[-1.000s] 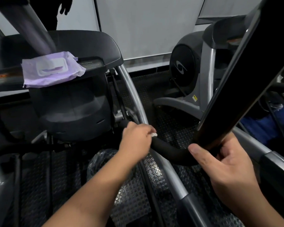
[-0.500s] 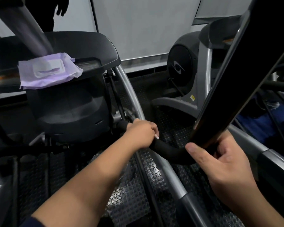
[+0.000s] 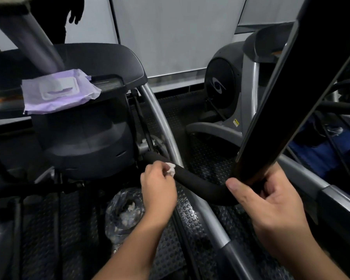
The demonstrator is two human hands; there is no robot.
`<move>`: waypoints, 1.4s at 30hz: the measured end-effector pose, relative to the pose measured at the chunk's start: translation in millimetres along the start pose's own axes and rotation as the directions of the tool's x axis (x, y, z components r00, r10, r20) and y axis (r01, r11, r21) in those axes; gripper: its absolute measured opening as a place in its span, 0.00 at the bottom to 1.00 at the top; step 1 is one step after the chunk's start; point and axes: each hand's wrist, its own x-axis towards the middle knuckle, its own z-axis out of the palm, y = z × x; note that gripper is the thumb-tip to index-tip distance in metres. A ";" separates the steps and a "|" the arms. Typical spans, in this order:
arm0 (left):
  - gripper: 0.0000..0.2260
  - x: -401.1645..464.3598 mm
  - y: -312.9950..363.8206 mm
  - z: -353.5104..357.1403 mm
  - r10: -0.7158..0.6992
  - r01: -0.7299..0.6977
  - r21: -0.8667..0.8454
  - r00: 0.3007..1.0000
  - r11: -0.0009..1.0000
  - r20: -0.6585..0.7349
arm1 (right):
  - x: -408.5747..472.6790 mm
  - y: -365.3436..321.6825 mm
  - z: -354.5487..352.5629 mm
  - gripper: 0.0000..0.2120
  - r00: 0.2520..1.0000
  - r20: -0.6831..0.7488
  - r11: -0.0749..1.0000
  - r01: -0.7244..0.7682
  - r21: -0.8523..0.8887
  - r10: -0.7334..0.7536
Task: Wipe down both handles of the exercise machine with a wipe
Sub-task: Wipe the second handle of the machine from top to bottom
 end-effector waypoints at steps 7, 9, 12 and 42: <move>0.10 -11.2 -3.7 17.2 -0.478 0.476 -0.601 0.861 0.642 0.171 | 0.0 -5.3 -0.6 0.16 1.000 -0.002 1.000 -0.013 -0.026 0.013; 0.12 -11.0 2.3 19.6 -0.536 0.527 -0.733 0.802 0.430 0.262 | -0.1 -4.9 -0.3 0.17 1.000 -0.004 0.999 -0.009 -0.034 0.009; 0.11 -16.7 8.8 20.1 -0.569 0.536 -0.793 0.762 0.289 0.308 | -0.1 -6.2 0.4 0.16 1.000 -0.009 1.000 -0.006 -0.030 0.006; 0.12 40.8 -30.3 -30.8 -0.104 0.166 -0.338 0.975 0.926 0.194 | -49.9 54.1 125.6 0.24 0.938 0.222 0.790 0.345 -0.507 -0.267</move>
